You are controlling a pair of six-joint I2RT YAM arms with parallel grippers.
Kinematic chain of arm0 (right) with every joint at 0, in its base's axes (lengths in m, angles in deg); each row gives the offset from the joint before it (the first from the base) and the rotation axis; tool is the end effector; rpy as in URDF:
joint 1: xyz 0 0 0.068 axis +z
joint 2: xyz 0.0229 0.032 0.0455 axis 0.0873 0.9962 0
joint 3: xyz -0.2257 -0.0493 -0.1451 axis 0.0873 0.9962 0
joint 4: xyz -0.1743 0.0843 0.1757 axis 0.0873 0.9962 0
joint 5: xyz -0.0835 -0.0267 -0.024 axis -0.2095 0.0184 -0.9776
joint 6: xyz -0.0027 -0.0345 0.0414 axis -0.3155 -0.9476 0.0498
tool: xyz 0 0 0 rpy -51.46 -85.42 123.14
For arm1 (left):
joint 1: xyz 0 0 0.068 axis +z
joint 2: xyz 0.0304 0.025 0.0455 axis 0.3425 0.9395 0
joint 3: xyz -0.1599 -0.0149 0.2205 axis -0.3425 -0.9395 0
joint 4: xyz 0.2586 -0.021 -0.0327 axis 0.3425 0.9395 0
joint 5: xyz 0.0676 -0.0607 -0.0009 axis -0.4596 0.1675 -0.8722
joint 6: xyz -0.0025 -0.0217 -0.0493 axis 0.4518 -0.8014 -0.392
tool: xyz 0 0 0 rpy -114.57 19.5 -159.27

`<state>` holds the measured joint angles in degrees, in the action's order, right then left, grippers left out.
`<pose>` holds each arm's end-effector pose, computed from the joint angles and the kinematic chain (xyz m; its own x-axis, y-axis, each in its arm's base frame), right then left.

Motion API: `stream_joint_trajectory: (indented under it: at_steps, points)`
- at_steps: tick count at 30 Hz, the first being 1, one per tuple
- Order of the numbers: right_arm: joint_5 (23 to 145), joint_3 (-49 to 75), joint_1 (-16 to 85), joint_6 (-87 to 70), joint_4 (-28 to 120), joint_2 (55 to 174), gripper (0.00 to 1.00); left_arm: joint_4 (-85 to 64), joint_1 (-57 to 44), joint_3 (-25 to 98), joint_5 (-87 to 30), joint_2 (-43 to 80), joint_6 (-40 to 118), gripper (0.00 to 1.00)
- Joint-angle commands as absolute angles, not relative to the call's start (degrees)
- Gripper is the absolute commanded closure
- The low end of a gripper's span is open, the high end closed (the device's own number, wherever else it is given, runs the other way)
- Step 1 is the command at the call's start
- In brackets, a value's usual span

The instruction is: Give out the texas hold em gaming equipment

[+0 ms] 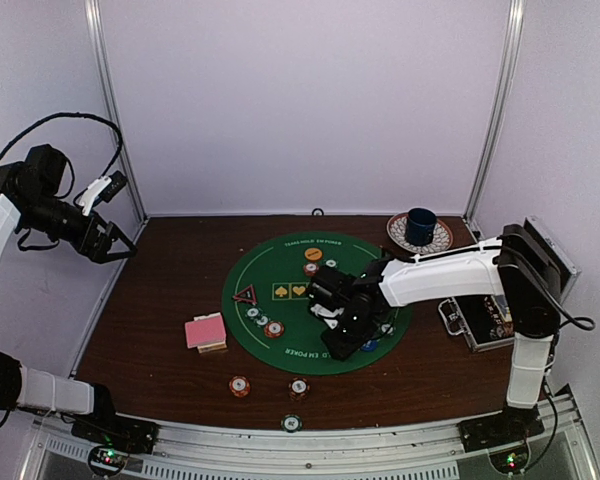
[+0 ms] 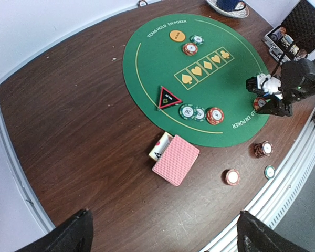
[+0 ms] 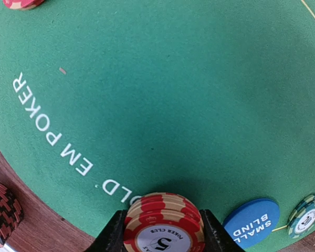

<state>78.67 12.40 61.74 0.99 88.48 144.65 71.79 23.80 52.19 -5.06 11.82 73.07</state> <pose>0.2043 0.3138 0.1612 -0.7511 -0.6312 -0.1935 -0.6550 0.7491 0.0989 0.1867 -0.0063 0.4052 -0.7237 0.2841 -0.6289 0.5232 0.8201 -0.2316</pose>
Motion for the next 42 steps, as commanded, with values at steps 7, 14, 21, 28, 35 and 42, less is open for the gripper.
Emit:
stream_joint_trajectory:
  at_steps: [7,14,21,28,35,42]
  points:
    - [76.68,14.83,59.7,2.47,86.17,141.07,0.84,72.03,23.99,51.52,-3.51,12.13,74.48,0.02]
    - [77.97,15.19,59.7,2.92,85.82,142.61,0.8,72.01,23.99,50.53,-3.98,11.93,75.4,0.02]
    - [79.59,15.2,59.55,2.91,85.84,143.46,0.53,72.06,23.99,50.27,-4.13,11.94,76.01,0.02]
    - [77.87,12.96,59.59,2.0,88.81,141.39,0.3,72.0,23.99,50.16,-4.08,11.73,76.1,0.02]
    - [76.65,6.47,62.31,0.38,93.8,137.0,0.29,72.02,23.96,50.42,-4.49,11.64,76.19,0.03]
    - [81.66,1.05,71.3,-0.67,98.19,139.38,0.24,72.03,23.98,50.35,-4.83,11.38,76.36,0.02]
